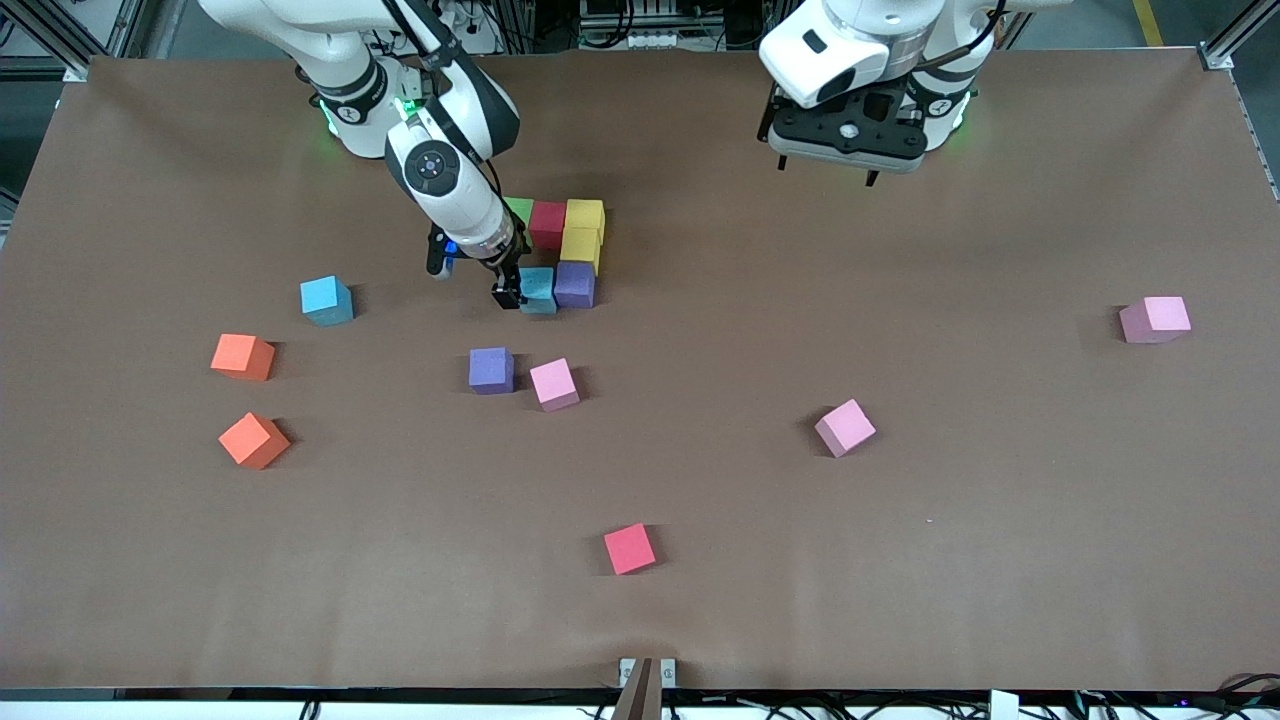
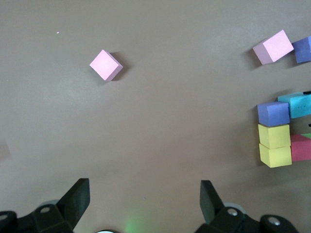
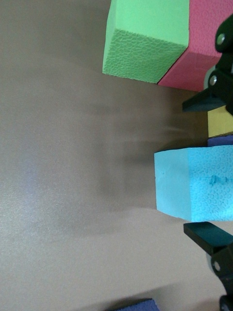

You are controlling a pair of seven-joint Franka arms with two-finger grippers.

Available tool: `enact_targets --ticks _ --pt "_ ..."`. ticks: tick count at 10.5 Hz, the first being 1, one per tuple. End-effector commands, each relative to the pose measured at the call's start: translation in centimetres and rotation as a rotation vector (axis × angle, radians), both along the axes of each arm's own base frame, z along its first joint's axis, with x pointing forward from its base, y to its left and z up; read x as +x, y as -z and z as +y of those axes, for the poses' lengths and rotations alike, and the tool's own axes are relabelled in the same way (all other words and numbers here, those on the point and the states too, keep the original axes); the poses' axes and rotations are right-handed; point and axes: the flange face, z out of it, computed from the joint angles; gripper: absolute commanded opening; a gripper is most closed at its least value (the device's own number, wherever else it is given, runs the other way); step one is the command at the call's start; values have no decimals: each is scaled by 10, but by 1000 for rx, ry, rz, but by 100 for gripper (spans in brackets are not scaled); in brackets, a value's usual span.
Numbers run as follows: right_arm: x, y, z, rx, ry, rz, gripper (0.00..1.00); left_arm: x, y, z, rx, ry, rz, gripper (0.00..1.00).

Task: Form number 2 with 11 blocks

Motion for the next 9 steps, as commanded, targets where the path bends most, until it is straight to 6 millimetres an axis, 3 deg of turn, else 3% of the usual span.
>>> enact_targets --ticks 1,5,7,9 --pt "2 -10 -5 -15 13 -20 100 5 5 -1 8 25 -8 100" --pt "24 -24 -21 -45 -1 -47 100 9 4 4 6 14 -11 100" --pt "52 -42 -29 -69 -22 -79 100 18 9 4 -8 10 -19 100" --pt "80 -63 -36 -70 -81 -113 100 37 27 -4 -26 22 -51 100"
